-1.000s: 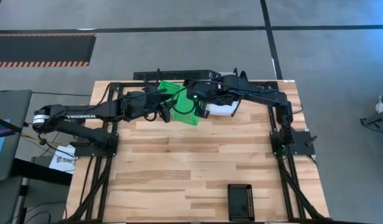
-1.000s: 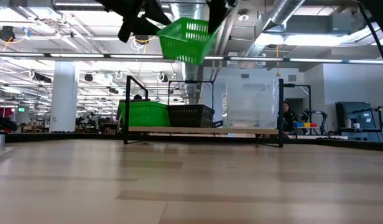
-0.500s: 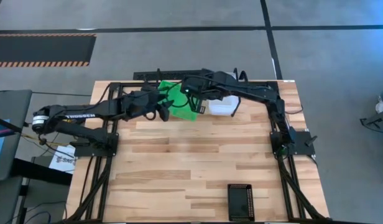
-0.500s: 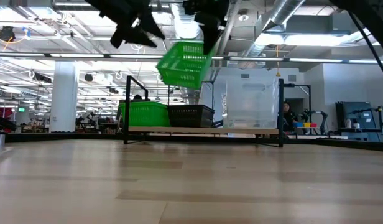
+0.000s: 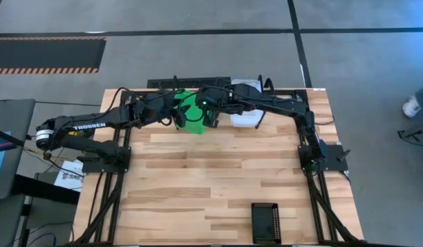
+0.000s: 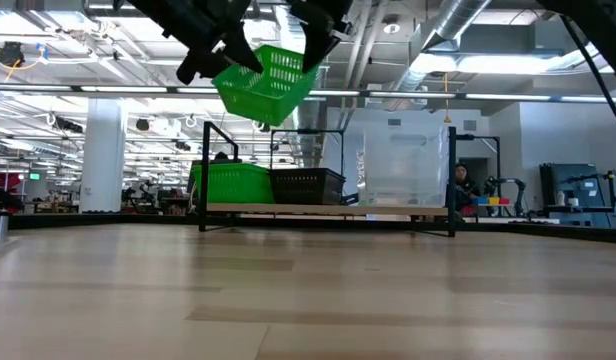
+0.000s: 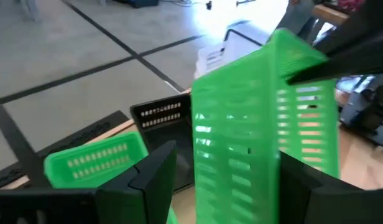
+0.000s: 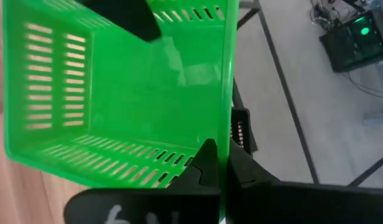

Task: Stack baskets on shelf by color
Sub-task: Stack the green bin into the green bin on the shelf

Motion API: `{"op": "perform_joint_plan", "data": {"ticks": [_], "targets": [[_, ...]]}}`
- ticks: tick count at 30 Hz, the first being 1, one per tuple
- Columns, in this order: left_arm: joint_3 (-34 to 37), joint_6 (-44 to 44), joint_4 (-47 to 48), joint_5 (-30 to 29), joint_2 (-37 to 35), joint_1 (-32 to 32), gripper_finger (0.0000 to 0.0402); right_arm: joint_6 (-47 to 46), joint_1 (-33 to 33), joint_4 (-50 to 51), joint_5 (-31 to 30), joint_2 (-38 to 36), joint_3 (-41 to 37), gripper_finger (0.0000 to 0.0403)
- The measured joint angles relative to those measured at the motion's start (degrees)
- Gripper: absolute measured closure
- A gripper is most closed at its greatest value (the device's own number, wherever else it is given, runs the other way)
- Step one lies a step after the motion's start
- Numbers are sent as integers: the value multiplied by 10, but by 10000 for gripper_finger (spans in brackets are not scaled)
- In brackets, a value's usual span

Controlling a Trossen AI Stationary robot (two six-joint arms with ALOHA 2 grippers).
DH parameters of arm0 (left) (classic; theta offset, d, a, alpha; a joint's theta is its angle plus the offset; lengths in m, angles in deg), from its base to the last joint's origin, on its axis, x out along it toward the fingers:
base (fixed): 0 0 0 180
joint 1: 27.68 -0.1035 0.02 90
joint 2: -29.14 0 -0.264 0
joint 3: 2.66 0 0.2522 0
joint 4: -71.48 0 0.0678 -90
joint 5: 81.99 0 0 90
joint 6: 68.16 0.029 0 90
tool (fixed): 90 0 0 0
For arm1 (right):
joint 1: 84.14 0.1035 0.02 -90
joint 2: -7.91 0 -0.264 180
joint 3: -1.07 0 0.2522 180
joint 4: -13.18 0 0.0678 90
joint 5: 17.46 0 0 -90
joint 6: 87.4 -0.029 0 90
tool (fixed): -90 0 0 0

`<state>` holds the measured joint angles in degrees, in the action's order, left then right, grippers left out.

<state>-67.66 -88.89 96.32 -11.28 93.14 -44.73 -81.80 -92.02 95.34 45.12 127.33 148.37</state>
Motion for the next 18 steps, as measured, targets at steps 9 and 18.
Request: {"op": "perform_joint_plan", "data": {"ticks": [9, 18], "targets": [[0, 36, 32, -5, 1, -12, 382, 14, 8, -22, 1, 0, 0, 379], [0, 38, 8, -5, -1, -40, 401, 58, 40, -31, -119, -61, 11, 355]]}}
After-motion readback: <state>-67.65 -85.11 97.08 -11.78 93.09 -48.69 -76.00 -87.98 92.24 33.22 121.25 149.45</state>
